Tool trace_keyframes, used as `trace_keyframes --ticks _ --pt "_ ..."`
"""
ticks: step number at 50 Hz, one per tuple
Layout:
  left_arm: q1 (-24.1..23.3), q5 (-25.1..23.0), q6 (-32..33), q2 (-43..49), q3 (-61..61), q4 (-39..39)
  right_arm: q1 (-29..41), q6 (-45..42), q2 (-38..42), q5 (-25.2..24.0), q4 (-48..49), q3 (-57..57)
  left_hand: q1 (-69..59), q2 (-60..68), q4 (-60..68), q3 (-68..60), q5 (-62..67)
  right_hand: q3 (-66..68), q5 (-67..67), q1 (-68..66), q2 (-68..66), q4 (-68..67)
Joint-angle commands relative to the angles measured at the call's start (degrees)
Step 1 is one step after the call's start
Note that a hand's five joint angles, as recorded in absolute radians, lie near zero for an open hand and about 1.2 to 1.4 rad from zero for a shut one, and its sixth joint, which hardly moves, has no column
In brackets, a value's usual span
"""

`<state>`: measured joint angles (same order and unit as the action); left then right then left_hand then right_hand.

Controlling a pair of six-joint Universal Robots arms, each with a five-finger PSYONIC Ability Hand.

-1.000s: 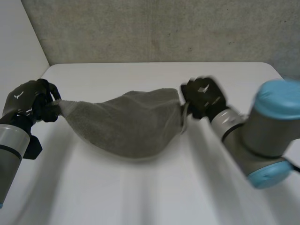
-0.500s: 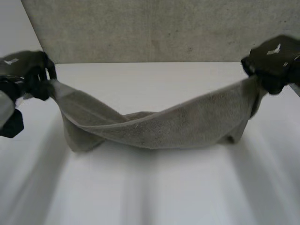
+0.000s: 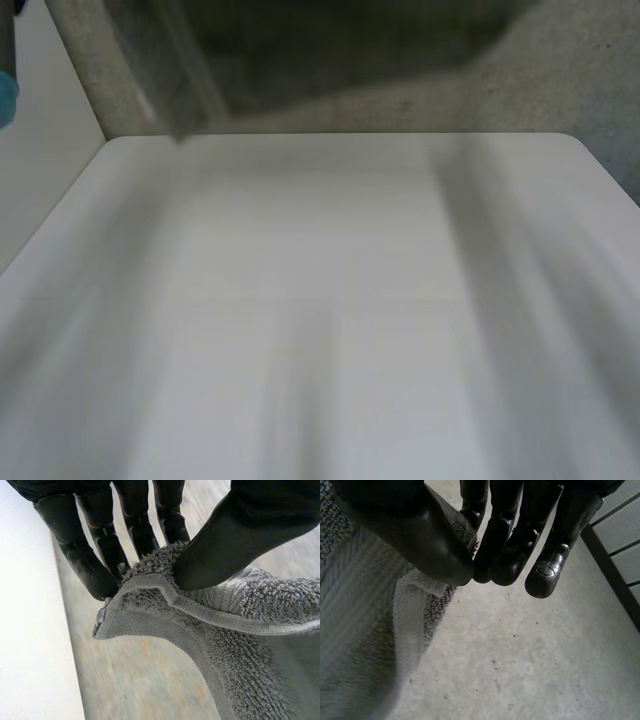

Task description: Fold the towel.

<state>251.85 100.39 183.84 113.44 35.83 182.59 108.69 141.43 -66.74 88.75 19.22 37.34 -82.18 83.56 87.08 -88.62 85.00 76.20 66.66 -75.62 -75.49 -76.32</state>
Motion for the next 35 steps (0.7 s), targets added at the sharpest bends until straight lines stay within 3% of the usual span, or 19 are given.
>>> trace_keyframes --ticks 1,4,11,17,27,35 --pt "0.3 -0.1 0.2 -2.2 14.1 2.2 0.3 -0.2 -3.3 -3.8 -4.8 15.6 2.2 -3.6 -7.1 8.6 -15.0 3.8 3.3 -4.4 -4.5 -3.7" --pt "0.7 -0.2 0.1 -2.9 22.8 2.5 0.1 -0.5 -3.4 -4.1 -5.2 18.7 2.2 -3.6 -7.1 8.6 -15.0 3.8 3.3 -4.4 -4.5 -3.7" --pt "1.3 -0.4 0.1 -2.4 42.0 6.1 -0.7 -1.3 -3.7 -5.1 -5.7 37.8 2.2 -3.6 -7.1 8.6 -15.0 3.8 3.3 -4.4 -4.5 -3.7" --pt "1.3 -0.5 0.2 -0.2 55.8 11.5 -0.6 -2.0 -3.0 -8.8 -4.9 51.3 2.2 -3.6 -7.1 8.6 -15.0 3.8 3.3 -4.4 -4.5 -3.7" --pt "2.5 -2.1 3.8 -1.9 66.8 12.0 -0.7 -4.5 -3.5 -9.4 -4.0 63.6 2.2 -3.6 -7.1 8.6 -15.0 3.8 3.3 -4.4 -4.5 -3.7" --pt "3.4 -4.8 10.4 -9.1 72.9 11.8 -3.0 -4.4 -11.9 -8.9 -4.1 70.6 2.2 -3.6 -7.1 8.6 -15.0 3.8 3.3 -4.4 -4.5 -3.7"
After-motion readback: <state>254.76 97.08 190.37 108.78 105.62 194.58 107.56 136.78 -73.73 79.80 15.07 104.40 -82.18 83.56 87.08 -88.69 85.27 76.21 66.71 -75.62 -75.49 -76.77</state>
